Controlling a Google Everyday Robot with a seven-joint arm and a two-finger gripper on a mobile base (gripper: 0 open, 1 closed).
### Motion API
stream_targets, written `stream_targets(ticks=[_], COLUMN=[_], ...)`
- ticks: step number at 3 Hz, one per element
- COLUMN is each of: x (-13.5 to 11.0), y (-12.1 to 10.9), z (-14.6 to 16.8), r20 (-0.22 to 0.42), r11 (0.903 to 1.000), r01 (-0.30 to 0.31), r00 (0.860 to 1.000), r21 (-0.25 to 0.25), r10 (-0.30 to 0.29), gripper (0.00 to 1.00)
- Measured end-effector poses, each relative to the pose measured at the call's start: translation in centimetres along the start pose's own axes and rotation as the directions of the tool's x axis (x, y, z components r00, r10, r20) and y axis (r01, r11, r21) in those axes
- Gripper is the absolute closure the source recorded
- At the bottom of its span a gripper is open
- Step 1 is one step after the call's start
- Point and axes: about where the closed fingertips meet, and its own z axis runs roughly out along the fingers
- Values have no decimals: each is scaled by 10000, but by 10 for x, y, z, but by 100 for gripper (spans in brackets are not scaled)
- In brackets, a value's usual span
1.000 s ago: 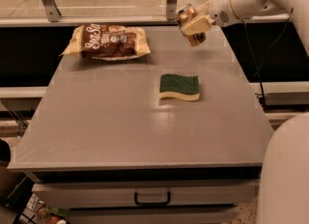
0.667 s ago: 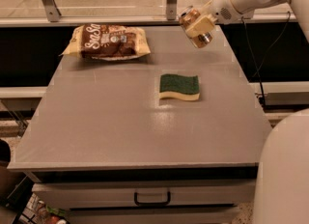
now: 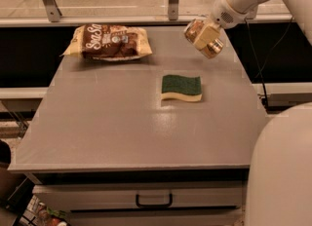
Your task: Knock orange can over
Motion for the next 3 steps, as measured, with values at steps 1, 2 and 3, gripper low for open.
stream_targets(ticks=[1,2,3], x=[6,5,1], y=[20,42,51], z=[22,48,60], r20=[-579,-810,-802], r11=[9953,9772,9634], r01=[227,470,628], r00=[9979,9946,9930], r21=[-945,-2072,-2605], r10=[-282,-651,-864], gripper=[100,100,100])
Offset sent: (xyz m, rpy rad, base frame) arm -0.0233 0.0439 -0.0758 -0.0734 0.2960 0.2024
